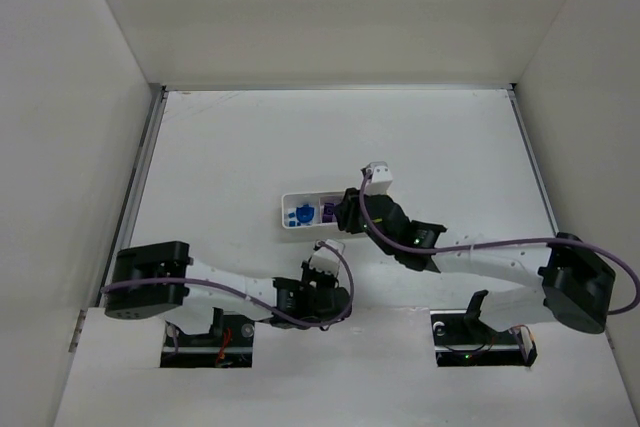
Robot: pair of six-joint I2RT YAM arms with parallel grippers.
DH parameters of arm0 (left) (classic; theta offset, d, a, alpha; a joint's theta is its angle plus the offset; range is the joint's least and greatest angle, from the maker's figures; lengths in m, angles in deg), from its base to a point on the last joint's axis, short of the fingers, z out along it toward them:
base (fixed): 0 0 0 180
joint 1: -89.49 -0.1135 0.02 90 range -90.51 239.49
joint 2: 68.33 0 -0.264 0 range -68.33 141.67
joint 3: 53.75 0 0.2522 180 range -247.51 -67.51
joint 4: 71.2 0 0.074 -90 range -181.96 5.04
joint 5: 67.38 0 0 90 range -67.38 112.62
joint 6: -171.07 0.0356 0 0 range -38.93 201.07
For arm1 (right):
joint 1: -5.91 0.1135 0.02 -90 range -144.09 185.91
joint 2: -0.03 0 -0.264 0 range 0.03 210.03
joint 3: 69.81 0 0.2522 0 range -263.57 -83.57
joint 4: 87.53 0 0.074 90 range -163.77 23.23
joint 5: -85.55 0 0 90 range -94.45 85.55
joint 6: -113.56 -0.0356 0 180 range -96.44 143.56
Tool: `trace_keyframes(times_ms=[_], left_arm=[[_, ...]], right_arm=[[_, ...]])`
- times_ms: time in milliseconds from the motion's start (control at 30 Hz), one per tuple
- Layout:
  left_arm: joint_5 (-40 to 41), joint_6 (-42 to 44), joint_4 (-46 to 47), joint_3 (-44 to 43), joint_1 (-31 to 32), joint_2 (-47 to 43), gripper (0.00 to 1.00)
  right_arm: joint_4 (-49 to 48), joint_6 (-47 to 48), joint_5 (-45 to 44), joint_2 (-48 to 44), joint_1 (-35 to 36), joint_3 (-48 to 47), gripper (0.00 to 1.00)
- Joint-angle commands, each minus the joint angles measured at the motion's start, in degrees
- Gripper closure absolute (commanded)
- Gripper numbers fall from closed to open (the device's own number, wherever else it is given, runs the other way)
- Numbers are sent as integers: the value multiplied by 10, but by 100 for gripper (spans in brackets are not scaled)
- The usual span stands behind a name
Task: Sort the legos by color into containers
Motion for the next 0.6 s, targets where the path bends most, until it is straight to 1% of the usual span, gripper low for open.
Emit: trace_keyframes(times_ms=[0, 67, 133, 233, 367, 467, 533, 567], left_arm=[[68, -7, -83, -23, 1, -90, 96], [94, 3, -102, -26, -11, -142, 95], [100, 25, -99, -24, -45, -184, 94], [72, 73, -67, -23, -114, -206, 93], [23, 159, 23, -23, -208, -180, 92], [0, 197, 78, -36, -275, -130, 90], [-13, 210, 103, -44, -302, -102, 83], [-17, 221, 117, -49, -310, -88, 76]], right_arm=[[-27, -5, -13, -43, -12, 15, 57], [-25, -7, -13, -63, -20, 30, 57], [-23, -15, -13, -79, -23, 48, 57], [-23, -29, -13, -101, -23, 74, 57], [-23, -49, -17, -116, -22, 100, 57], [-22, -60, -26, -125, -13, 112, 58], [-21, -67, -28, -132, -8, 119, 58], [-20, -68, -29, -136, -6, 123, 58]])
